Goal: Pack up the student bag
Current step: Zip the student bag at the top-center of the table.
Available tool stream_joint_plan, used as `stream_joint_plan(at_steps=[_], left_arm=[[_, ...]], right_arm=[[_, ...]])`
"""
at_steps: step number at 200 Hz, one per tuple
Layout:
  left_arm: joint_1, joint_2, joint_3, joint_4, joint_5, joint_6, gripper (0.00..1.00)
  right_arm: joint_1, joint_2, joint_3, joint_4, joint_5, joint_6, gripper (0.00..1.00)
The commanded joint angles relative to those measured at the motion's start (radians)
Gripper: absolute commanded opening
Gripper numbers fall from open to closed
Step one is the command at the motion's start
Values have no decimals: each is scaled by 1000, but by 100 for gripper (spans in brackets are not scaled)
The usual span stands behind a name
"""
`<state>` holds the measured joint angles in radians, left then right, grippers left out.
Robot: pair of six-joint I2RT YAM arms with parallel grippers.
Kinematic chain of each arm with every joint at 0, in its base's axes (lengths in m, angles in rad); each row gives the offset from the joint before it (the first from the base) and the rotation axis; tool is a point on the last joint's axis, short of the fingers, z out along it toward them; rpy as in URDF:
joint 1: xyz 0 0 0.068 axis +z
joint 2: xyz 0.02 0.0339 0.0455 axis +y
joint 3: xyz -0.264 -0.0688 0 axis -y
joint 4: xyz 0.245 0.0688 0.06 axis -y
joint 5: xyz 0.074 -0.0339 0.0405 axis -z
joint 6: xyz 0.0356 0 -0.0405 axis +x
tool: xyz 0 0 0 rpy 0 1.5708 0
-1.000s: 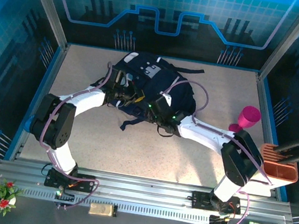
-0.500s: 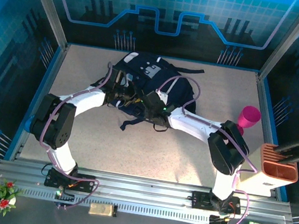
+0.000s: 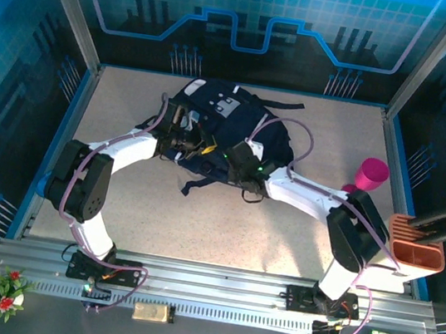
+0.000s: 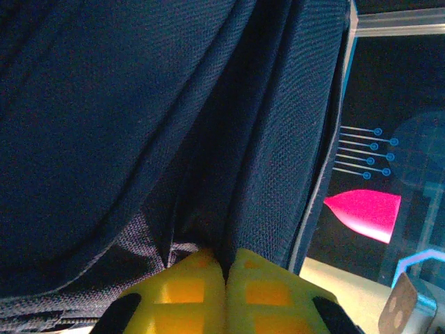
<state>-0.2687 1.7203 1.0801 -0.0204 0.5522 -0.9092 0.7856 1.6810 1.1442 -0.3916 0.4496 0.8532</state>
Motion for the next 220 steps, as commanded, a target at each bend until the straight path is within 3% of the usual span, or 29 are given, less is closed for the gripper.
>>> stream_joint_plan(at_steps=[1,39,62,99,120,165,189,220], left_arm=[[19,1,40,-11,29,39,0],[20,3,53,-23,33,47,0],[19,4,60,-31,37,50,0],[20,2,65,-35,36,50,0],[20,2,69,-39,35,51,0],[32,3,81,-64,18,72,0],[50,-2,81,-74,8,80,0],[57,4,88,-76,8,85,0]], right_arm=[[-39,-53,-46,-55,82,-44,10],[-95,-22,-14,6,-91,-232,20],[-101,11,31,-9,-123,-337,31],[-105,45,71,-7,-170,-466,36],[-112,55,86,-24,-164,-488,34],[-140,13,32,6,-183,-532,16],[-164,-4,21,-46,-93,-524,14],[-188,-20,4,-50,-79,-542,13]])
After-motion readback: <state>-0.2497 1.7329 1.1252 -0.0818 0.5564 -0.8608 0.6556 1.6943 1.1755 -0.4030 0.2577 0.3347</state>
